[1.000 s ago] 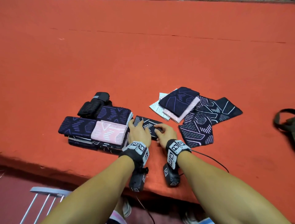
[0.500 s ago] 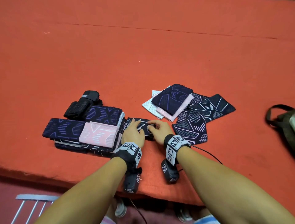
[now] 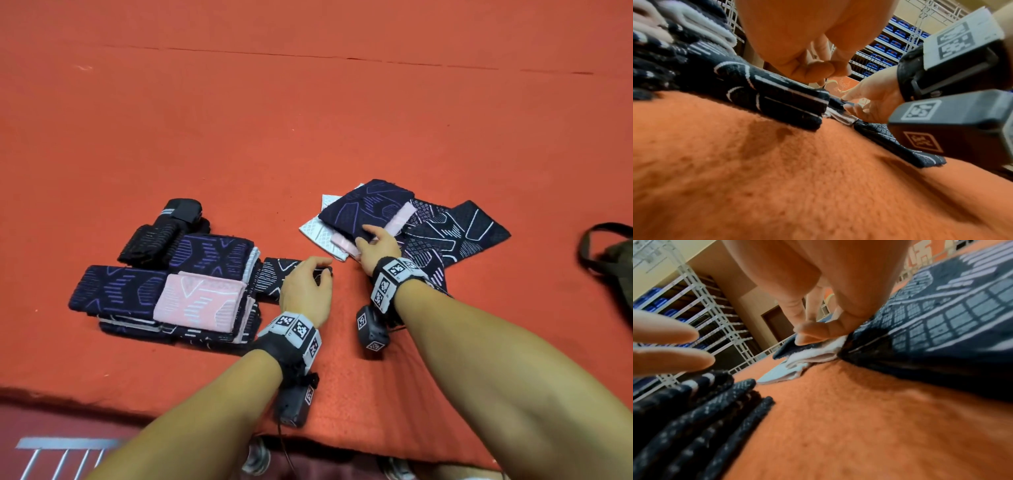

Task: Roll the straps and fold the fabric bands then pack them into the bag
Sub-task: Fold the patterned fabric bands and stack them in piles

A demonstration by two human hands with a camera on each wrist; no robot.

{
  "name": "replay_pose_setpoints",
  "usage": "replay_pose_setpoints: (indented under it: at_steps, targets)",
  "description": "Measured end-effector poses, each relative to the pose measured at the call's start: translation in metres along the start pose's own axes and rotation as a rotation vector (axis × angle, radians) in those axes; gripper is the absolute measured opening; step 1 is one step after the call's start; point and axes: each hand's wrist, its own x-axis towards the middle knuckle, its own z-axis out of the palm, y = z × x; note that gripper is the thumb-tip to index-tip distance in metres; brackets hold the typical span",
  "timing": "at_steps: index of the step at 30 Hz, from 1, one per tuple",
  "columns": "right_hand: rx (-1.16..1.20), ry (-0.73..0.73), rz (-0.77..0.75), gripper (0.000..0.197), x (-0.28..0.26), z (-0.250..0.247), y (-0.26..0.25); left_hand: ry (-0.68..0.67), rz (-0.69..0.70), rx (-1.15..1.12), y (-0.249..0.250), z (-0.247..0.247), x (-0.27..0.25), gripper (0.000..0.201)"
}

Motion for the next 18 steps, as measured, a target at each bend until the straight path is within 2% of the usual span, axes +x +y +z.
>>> replay_pose_setpoints:
  at_steps: [3, 6, 8, 11, 14, 18]
  targets:
    - [0.123, 0.019, 0.047, 0.022, 0.003, 0.002, -0.005, 0.008, -0.01, -0.008, -0.003, -0.001, -0.001, 0.023]
    - [0.24, 0.07, 0.064, 0.024, -0.004, -0.008, -0.004, -0.003, -0.006, -0.037, -0.003, 0.001, -0.001, 0.026]
    - [0.331, 0.106, 0.077, 0.017, -0.015, -0.021, -0.003, -0.033, -0.006, -0.077, -0.002, 0.006, -0.004, 0.03]
    - [0.555, 0.129, 0.201, 0.022, -0.038, -0.043, 0.001, -0.087, 0.026, -0.082, 0.005, 0.015, -0.014, 0.045]
    - [0.685, 0.073, 0.306, 0.026, -0.064, -0.066, 0.011, -0.155, 0.029, -0.032, 0.011, 0.026, -0.027, 0.066]
    - [0.723, -0.047, 0.398, 0.032, -0.097, -0.081, 0.024, -0.148, -0.062, 0.047, 0.01, 0.035, -0.039, 0.078]
